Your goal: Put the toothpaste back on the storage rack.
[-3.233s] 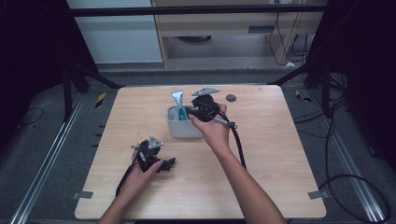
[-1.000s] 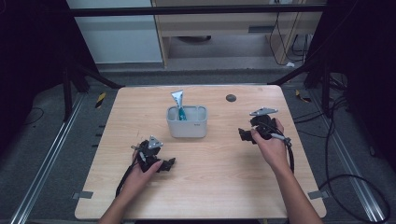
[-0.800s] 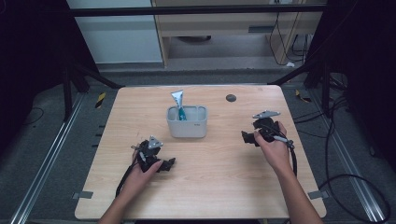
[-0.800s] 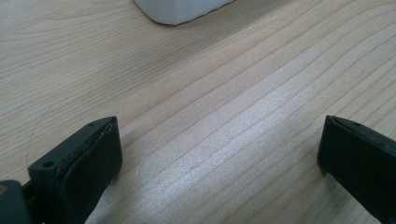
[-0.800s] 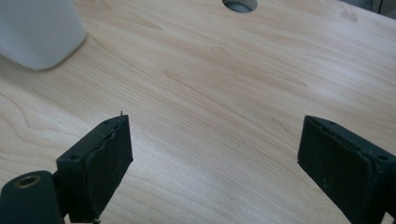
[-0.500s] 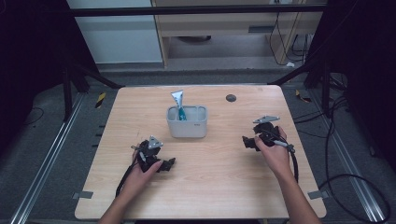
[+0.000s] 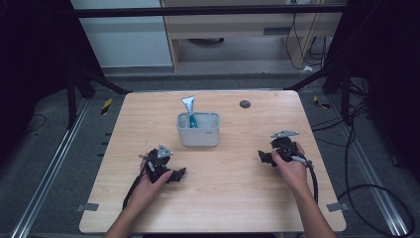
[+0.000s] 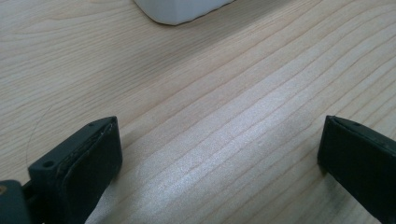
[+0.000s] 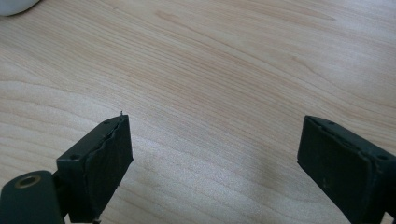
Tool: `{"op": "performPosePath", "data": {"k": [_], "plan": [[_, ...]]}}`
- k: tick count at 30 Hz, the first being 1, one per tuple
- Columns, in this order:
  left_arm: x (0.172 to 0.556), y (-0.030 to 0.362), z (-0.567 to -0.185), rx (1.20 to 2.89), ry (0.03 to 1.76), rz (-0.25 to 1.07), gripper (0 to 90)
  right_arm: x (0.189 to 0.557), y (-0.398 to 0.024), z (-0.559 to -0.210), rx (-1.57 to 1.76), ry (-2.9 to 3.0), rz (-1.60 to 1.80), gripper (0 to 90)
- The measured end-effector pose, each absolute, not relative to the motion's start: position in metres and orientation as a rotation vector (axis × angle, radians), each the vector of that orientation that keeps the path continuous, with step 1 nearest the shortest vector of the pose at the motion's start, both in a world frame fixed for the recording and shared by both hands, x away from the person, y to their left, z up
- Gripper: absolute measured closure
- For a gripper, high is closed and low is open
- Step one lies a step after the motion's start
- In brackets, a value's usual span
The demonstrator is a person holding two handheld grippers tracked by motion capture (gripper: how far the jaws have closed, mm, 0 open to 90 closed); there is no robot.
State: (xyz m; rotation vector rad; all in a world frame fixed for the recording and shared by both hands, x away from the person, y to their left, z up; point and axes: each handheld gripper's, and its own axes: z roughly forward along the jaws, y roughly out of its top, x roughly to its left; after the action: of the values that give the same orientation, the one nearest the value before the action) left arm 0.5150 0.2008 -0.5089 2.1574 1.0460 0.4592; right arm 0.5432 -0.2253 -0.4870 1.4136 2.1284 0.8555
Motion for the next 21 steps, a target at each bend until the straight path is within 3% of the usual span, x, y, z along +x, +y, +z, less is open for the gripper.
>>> {"op": "performPosePath", "data": {"k": [14, 21], "plan": [[0.515, 0.201, -0.509, 2.158, 1.046, 0.460, 0.0, 0.543, -0.234, -0.508, 1.476, 2.069, 0.897, 9.4], [0.515, 0.201, -0.509, 2.158, 1.045, 0.459, 0.0, 0.543, -0.232, -0.511, 1.458, 2.055, 0.891, 4.3]]}}
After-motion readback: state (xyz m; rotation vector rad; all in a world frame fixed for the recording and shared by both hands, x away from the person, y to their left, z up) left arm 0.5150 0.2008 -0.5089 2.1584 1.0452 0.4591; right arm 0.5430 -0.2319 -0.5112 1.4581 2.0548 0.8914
